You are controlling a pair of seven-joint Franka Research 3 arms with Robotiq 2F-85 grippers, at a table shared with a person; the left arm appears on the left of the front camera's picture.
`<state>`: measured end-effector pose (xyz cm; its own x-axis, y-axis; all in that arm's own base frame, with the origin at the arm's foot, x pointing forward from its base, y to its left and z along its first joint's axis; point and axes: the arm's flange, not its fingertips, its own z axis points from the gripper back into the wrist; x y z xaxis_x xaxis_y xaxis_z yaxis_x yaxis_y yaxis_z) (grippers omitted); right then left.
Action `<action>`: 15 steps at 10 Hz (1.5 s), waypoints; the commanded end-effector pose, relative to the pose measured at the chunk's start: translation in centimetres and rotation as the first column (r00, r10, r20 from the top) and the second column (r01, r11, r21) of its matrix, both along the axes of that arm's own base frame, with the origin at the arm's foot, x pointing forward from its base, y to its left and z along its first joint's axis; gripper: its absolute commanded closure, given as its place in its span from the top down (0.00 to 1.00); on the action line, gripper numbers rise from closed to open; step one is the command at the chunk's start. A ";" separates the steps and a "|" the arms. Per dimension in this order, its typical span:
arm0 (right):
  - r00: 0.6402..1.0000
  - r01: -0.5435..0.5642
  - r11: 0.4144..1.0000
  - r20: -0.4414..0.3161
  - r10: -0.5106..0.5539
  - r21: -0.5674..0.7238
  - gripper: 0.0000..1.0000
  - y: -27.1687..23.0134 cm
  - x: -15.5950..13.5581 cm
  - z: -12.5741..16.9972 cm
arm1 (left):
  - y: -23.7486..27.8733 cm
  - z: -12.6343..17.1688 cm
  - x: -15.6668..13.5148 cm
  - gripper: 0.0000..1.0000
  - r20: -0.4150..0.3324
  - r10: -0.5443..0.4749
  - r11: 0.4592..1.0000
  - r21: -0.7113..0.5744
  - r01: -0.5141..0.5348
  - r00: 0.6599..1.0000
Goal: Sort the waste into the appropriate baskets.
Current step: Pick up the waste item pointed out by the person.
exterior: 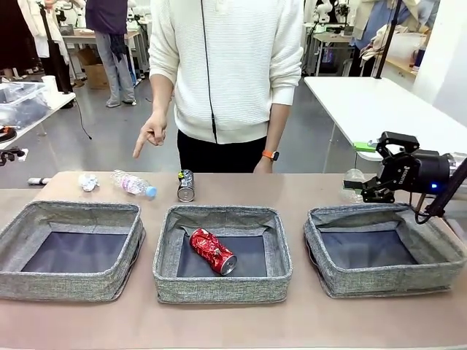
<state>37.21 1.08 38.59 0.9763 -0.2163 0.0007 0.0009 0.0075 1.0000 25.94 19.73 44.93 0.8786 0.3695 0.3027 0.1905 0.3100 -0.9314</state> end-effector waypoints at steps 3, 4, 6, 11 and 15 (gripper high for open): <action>1.000 0.000 1.000 0.020 0.000 0.012 1.00 0.1 0.1 0.3 | -3.9 2.2 3.5 1.00 0.276 -0.033 0.951 0.305 -0.055 0.961; 1.000 0.000 1.000 0.020 0.000 0.012 1.00 0.1 0.1 0.3 | -6.5 3.1 5.5 1.00 0.386 -0.145 0.863 0.500 -0.075 0.911; 1.000 0.000 1.000 0.020 0.000 0.012 1.00 0.1 0.1 0.3 | -12.6 3.4 8.1 1.00 0.347 -0.533 0.600 0.798 0.055 0.772; 1.000 0.000 1.000 0.020 0.000 0.012 1.00 0.1 0.1 0.3 | -21.5 1.3 8.2 1.00 -0.053 -0.887 -0.097 0.993 -0.073 0.459; 1.000 0.000 1.000 0.020 0.000 0.012 1.00 0.1 0.1 0.3 | -22.6 3.0 9.7 1.00 0.079 -0.820 0.206 0.965 0.164 0.566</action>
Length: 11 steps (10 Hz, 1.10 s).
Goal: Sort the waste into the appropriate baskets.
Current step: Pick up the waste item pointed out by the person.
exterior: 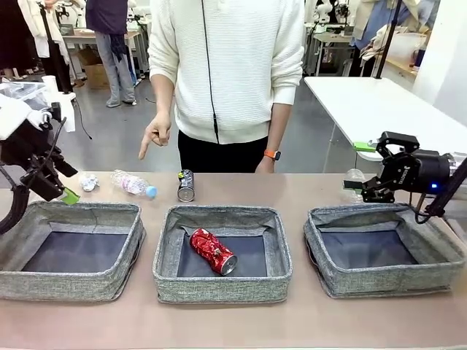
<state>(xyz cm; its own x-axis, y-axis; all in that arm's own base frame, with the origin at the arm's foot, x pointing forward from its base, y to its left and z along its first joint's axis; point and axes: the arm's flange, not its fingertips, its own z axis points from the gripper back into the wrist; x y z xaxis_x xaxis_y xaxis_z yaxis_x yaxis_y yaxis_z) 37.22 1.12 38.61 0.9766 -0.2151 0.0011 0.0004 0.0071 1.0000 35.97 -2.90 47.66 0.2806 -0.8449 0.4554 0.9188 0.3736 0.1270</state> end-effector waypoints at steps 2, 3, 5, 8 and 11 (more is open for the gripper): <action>1.000 0.001 1.000 0.019 -0.001 0.011 1.00 0.1 0.1 0.3 | 0.0 0.0 0.0 1.00 0.000 0.000 1.000 0.000 0.000 1.000; 1.000 0.001 1.000 0.019 -0.001 0.011 1.00 0.1 0.1 0.3 | 0.0 -0.8 -1.4 1.00 0.053 -0.048 0.988 0.150 0.040 0.997; 1.000 0.001 1.000 0.019 -0.001 0.011 1.00 0.1 0.1 0.3 | -1.0 0.6 4.0 1.00 0.040 -0.260 0.895 0.386 0.225 0.965; 1.000 0.001 1.000 0.019 -0.001 0.011 1.00 0.1 0.1 0.3 | -2.9 0.2 15.5 1.00 -0.149 -0.433 0.725 0.529 0.441 0.889; 1.000 0.001 1.000 0.019 -0.001 0.011 1.00 0.1 0.1 0.3 | -2.8 -2.8 21.7 1.00 -0.168 -0.452 0.794 0.372 0.481 0.876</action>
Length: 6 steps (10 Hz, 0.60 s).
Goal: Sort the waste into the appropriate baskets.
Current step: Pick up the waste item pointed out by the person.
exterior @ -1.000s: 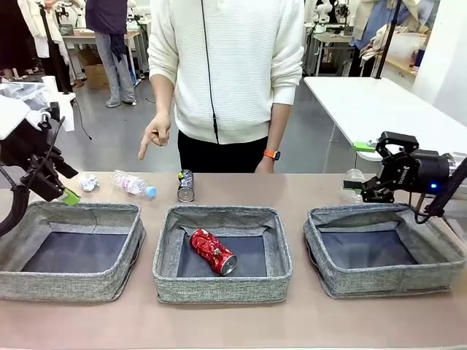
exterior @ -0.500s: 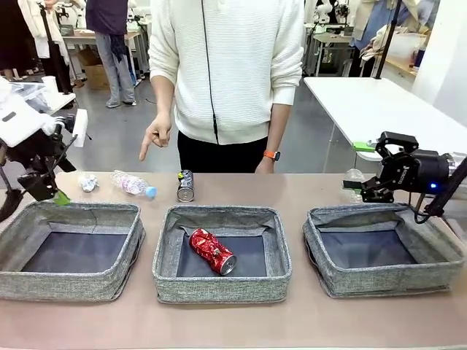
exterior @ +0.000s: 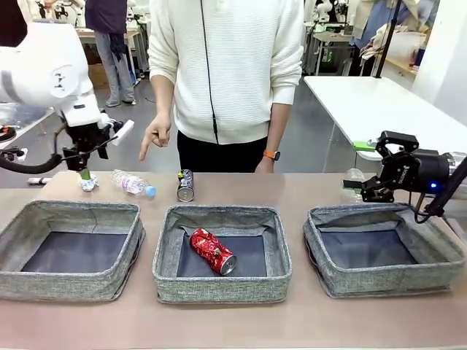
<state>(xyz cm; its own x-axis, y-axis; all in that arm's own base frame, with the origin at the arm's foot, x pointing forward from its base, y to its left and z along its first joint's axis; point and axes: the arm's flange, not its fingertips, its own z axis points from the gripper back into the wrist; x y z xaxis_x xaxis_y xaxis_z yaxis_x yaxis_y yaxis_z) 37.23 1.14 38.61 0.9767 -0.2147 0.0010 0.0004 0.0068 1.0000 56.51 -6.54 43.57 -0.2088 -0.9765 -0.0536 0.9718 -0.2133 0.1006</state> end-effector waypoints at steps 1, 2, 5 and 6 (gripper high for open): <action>1.000 0.001 1.000 0.019 -0.002 0.011 1.00 0.1 0.1 0.3 | 0.0 0.9 -2.3 1.00 0.025 -0.006 0.999 0.048 0.004 1.000; 1.000 0.001 1.000 0.019 -0.002 0.011 1.00 0.1 0.1 0.3 | 0.0 0.9 -2.3 1.00 0.025 -0.006 0.999 0.048 0.004 1.000; 1.000 0.001 1.000 0.019 -0.002 0.011 1.00 0.1 0.1 0.3 | 1.2 -3.2 5.0 1.00 -0.054 -0.048 0.998 -0.042 0.046 0.997; 1.000 0.001 1.000 0.019 -0.002 0.011 1.00 0.1 0.1 0.3 | 1.4 -4.1 6.2 1.00 -0.035 -0.086 0.994 -0.074 0.083 0.996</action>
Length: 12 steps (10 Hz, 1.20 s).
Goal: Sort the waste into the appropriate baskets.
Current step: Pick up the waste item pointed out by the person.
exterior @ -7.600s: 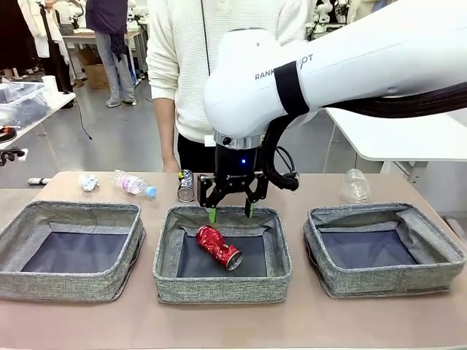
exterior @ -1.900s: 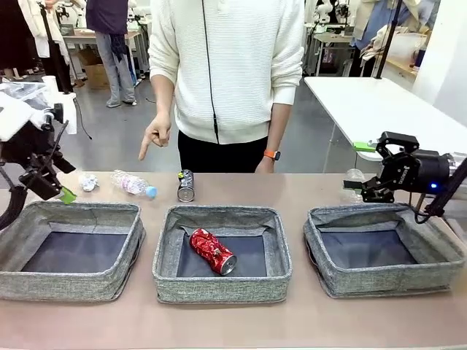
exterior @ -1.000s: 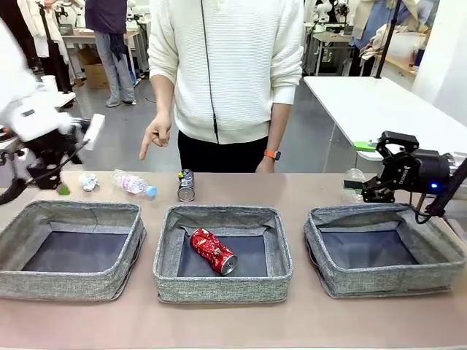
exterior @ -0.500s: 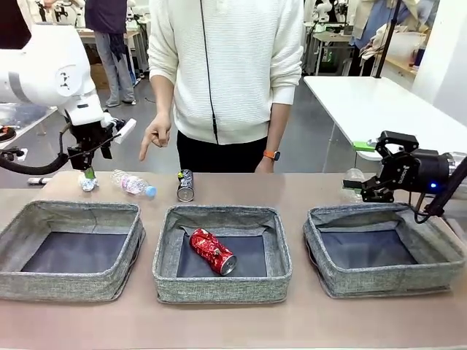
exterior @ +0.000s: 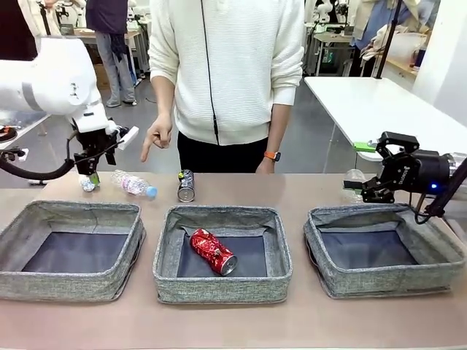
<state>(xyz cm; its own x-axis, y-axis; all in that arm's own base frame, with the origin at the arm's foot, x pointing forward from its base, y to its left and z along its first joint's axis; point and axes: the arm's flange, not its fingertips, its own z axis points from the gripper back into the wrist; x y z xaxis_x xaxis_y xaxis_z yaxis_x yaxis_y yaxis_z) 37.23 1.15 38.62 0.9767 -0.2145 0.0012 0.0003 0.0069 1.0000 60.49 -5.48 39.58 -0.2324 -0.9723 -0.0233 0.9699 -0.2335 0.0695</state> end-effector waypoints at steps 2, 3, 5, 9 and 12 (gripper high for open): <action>1.000 0.002 1.000 0.019 -0.002 0.011 1.00 0.0 0.1 0.3 | 0.9 -1.4 4.1 1.00 0.014 -0.065 0.995 -0.069 0.065 0.998; 1.000 0.002 1.000 0.019 -0.002 0.011 1.00 0.0 0.1 0.3 | 1.0 -1.9 4.7 1.00 0.033 -0.072 0.992 -0.099 0.075 0.997; 1.000 0.002 1.000 0.019 -0.002 0.011 1.00 0.0 0.1 0.3 | 0.9 -3.1 5.6 1.00 0.025 -0.082 0.989 -0.120 0.084 0.996; 1.000 0.002 1.000 0.019 -0.002 0.011 1.00 0.0 0.1 0.3 | -0.3 -5.9 6.0 1.00 -0.047 -0.137 0.979 -0.156 0.128 0.989; 1.000 0.002 1.000 0.019 -0.002 0.011 1.00 0.0 0.1 0.3 | -0.8 -7.4 6.2 1.00 -0.052 -0.156 0.975 -0.167 0.146 0.986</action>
